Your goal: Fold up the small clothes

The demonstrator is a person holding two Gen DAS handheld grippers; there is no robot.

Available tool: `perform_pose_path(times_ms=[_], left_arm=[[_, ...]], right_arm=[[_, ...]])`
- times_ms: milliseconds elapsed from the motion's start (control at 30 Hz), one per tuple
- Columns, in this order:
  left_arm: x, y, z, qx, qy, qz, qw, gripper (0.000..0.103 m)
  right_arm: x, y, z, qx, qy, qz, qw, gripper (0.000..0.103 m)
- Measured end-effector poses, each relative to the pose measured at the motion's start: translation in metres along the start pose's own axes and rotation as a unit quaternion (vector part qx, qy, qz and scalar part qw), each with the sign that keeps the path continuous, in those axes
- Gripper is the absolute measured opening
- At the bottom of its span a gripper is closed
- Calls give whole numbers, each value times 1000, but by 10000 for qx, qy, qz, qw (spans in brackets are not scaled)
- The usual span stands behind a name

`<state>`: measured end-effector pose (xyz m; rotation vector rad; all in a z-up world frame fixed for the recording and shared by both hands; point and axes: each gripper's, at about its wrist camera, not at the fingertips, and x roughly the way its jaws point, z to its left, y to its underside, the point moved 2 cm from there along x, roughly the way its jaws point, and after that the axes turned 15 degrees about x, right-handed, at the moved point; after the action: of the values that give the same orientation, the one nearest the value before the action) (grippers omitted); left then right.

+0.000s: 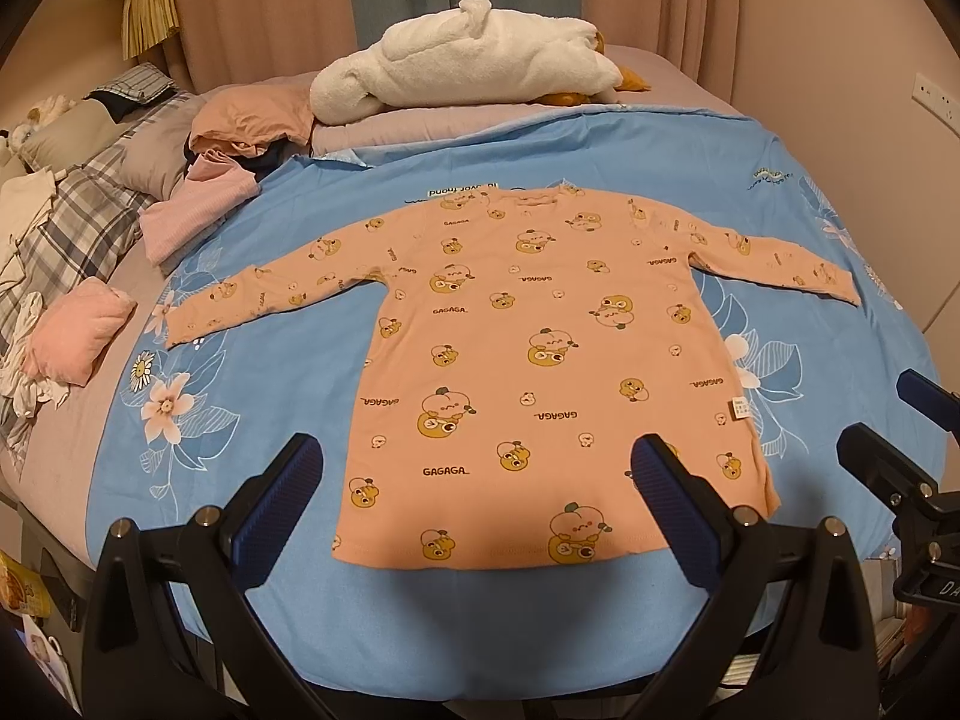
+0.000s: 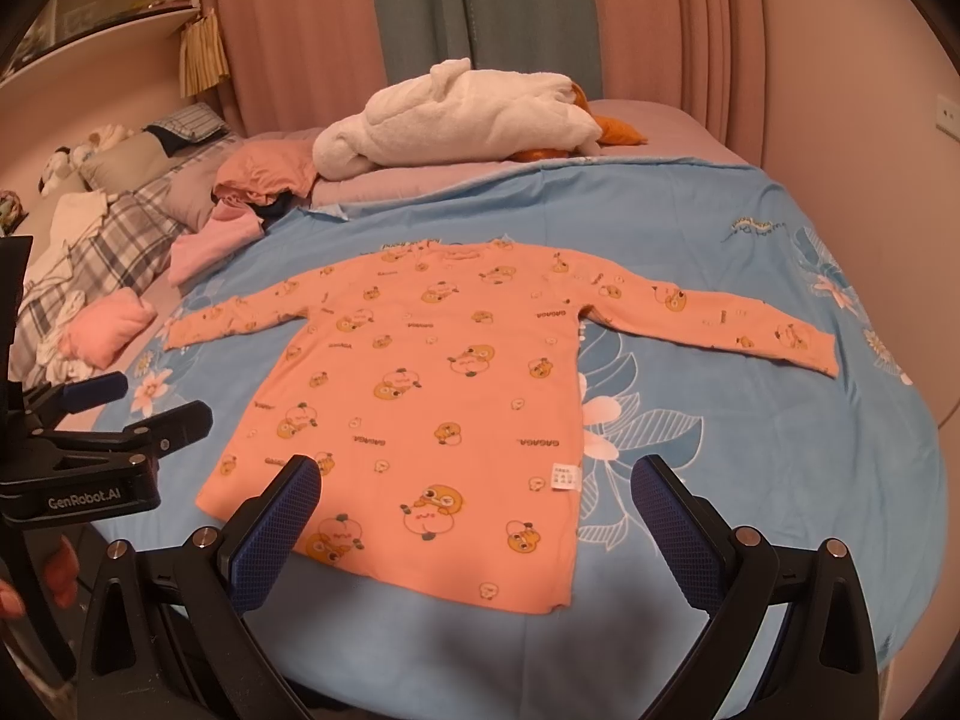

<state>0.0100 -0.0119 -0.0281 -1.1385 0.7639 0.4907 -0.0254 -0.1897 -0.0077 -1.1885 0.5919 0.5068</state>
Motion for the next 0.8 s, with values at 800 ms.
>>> perform_pose_path(times_ms=[800], left_arm=[[130, -21, -4, -922, 1304, 661, 9850, 102]], right_arm=[[76, -6, -152, 2772, -181, 305, 9602, 102]])
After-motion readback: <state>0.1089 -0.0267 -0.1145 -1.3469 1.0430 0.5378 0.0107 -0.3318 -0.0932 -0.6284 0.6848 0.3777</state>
